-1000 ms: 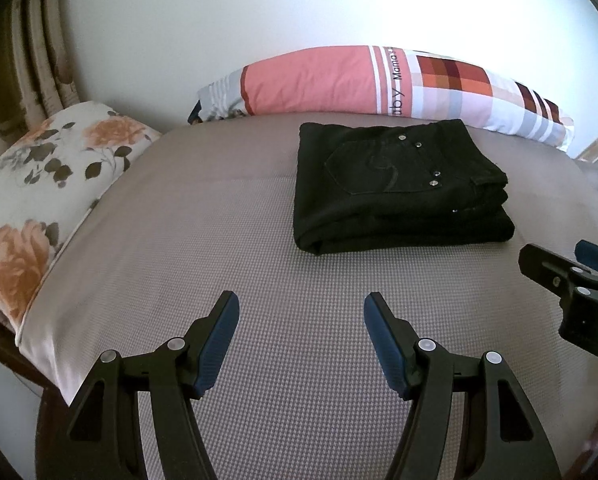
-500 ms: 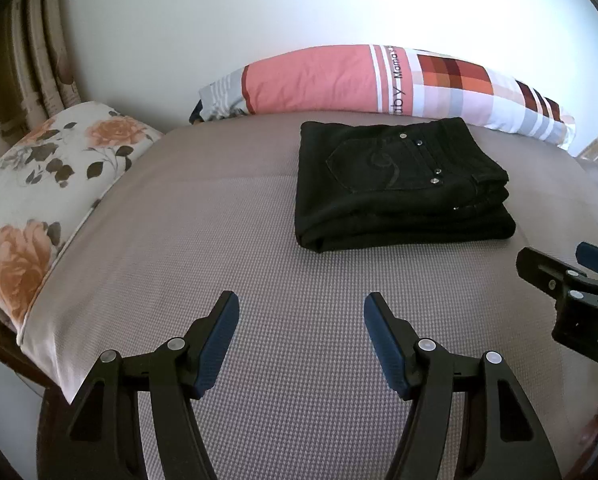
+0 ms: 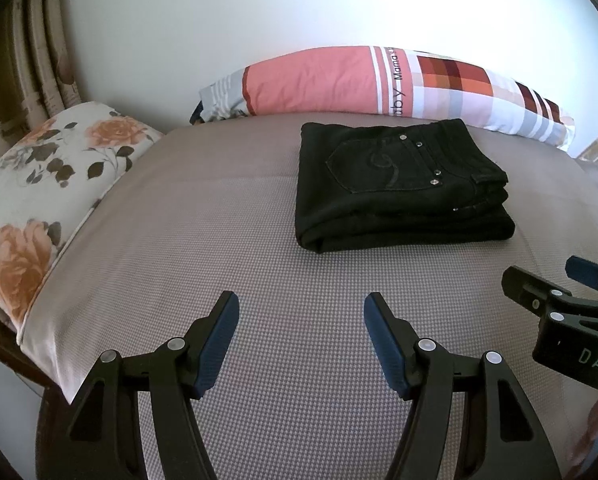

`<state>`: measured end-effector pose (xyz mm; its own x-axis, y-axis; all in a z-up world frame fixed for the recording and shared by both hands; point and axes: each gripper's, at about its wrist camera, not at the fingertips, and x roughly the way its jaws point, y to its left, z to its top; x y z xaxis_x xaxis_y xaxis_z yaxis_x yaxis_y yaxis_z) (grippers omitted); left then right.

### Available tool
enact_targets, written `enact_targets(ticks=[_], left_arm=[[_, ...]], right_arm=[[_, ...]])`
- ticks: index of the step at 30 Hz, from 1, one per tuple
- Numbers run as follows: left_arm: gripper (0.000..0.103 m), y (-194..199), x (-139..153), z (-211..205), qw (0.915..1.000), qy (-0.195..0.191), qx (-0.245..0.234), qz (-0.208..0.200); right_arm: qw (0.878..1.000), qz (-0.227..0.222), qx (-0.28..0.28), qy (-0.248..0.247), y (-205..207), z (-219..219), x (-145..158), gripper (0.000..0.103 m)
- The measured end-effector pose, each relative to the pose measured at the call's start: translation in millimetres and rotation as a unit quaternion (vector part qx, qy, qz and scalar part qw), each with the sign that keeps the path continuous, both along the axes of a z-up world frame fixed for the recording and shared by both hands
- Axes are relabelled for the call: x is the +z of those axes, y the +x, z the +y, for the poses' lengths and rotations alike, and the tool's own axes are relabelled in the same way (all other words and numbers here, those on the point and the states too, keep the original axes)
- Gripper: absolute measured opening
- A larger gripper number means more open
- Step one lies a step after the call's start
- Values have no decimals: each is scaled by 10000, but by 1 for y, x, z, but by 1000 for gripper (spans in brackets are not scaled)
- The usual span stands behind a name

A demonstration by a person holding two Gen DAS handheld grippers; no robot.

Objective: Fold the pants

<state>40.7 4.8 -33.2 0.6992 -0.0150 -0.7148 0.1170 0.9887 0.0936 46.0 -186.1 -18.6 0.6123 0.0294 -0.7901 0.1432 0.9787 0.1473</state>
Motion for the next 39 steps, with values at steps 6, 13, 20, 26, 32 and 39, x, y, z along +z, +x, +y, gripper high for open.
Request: enact_targets(ticks=[6,13,20,26,32,39], left_arm=[[66,0,0,0,10000,-4,-1,2],[66,-1,0,-1,10000,-2,12,1],[66,-2,0,0,10000,-4,-3,2],[66,-3,-1,0,10000,13,3,7],[66,-3,-1,-1,10000,15,13,-1],[66,-3,-2,0,10000,37,-7,3]], right_arm=[[10000,43,25,-33,1,0,-1,89],[9999,74,59,-69,2,1,-3,89],[9999,86,69,-77,2,2,-4,89],[9999,91,76,-77,2,2,-4,89],[9999,92,85,-83,2,2,-5,89],[9999,94,91,-70,3,2,-6,89]])
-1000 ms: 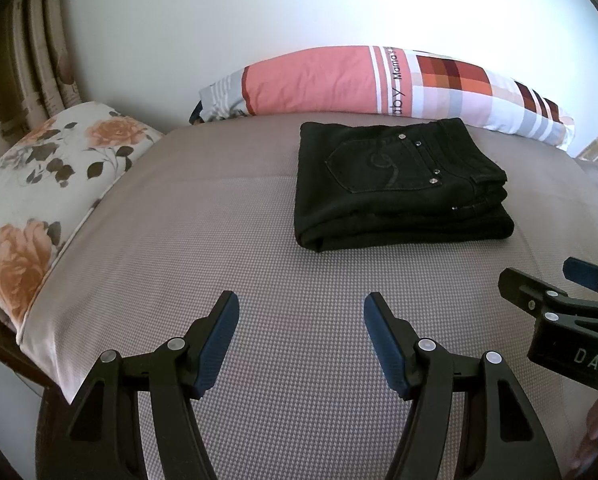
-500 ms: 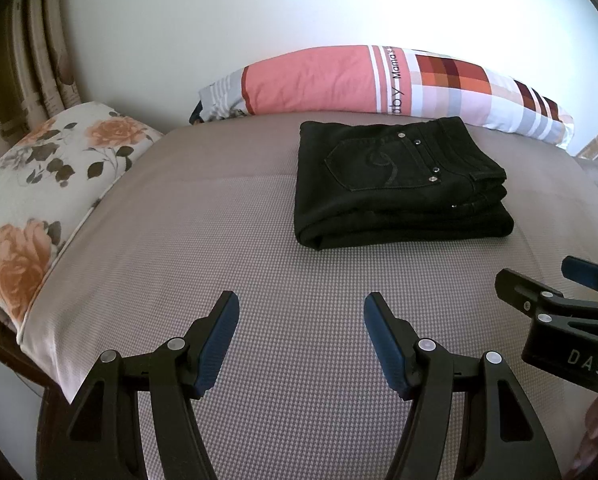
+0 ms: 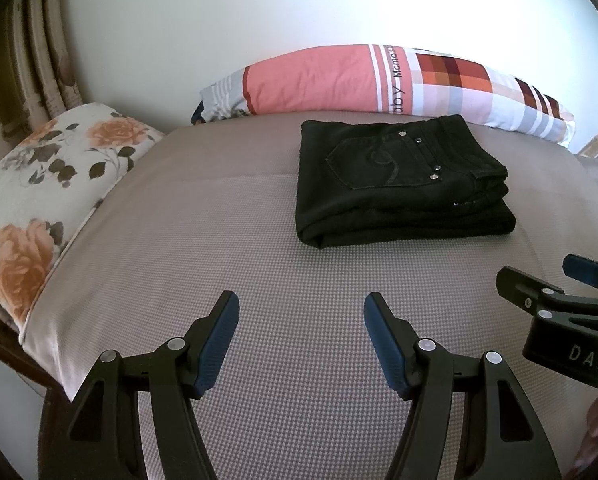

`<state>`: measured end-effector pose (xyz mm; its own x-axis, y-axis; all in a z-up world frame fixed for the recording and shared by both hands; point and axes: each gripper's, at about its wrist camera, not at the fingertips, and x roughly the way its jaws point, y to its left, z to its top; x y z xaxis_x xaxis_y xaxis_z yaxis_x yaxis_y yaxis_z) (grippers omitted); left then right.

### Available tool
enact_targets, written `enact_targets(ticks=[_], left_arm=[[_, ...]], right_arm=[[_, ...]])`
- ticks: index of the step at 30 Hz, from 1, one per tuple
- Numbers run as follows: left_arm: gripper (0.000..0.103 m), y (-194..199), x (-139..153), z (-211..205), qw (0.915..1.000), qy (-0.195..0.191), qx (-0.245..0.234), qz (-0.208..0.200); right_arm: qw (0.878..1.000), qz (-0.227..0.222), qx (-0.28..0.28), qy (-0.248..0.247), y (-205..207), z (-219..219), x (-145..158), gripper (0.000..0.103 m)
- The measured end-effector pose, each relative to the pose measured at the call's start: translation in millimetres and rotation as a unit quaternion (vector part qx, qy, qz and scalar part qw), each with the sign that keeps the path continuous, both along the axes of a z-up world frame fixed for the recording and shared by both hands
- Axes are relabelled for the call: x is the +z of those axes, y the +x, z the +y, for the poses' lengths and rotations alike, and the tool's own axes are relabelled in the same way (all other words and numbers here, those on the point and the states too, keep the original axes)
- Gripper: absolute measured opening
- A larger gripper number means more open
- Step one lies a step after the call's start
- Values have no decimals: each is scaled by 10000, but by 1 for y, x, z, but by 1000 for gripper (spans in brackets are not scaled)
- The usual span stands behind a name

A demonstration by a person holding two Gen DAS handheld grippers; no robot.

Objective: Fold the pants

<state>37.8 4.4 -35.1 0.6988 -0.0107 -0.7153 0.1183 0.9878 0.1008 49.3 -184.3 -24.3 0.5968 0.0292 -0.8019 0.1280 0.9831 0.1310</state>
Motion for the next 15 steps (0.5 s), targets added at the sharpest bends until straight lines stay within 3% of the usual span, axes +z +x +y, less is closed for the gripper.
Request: enact_targets(ticks=[15], left_arm=[[66,-3,0,1,10000,-1,-3,9]], right_arm=[[10000,37,4,-9,0,-1,-2,89]])
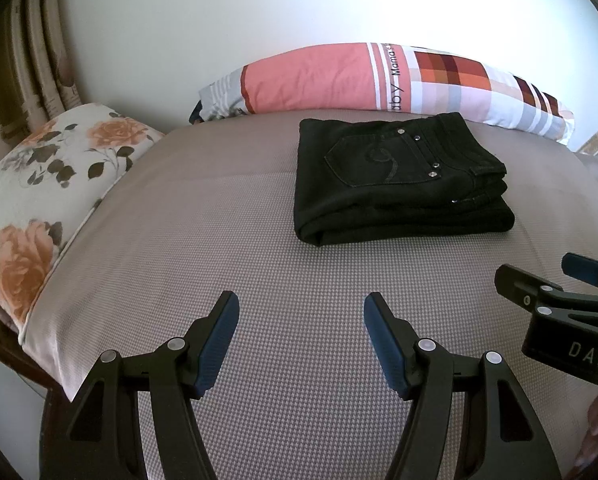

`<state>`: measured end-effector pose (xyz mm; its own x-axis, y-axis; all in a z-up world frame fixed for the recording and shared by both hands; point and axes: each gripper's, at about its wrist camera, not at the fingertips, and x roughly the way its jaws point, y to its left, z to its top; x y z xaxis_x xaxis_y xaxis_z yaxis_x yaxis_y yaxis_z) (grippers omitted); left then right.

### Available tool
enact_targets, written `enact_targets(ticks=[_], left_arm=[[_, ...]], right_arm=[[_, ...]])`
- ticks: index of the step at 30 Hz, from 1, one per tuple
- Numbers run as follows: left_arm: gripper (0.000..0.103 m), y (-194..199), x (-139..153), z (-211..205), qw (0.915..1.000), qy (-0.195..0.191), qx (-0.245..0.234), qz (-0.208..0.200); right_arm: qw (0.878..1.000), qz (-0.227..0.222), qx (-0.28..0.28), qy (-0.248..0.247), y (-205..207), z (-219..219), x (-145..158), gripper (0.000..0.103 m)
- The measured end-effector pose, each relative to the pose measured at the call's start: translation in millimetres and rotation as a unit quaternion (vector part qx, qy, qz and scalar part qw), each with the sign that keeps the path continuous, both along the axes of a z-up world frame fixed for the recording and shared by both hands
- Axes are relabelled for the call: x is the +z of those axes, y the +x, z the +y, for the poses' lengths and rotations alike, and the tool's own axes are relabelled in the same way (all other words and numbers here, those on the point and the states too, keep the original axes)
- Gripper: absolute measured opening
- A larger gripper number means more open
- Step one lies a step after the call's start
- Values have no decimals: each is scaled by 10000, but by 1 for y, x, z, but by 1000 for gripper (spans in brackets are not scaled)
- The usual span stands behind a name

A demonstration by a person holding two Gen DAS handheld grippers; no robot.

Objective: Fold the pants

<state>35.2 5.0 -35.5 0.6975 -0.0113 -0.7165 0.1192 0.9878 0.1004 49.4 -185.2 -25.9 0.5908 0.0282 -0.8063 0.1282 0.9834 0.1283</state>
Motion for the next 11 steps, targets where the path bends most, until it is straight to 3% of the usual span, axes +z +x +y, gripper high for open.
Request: enact_targets(ticks=[11], left_arm=[[66,1,-3,0,10000,-4,-75,47]], right_arm=[[10000,5,-3,0,-1,0,-1,89]])
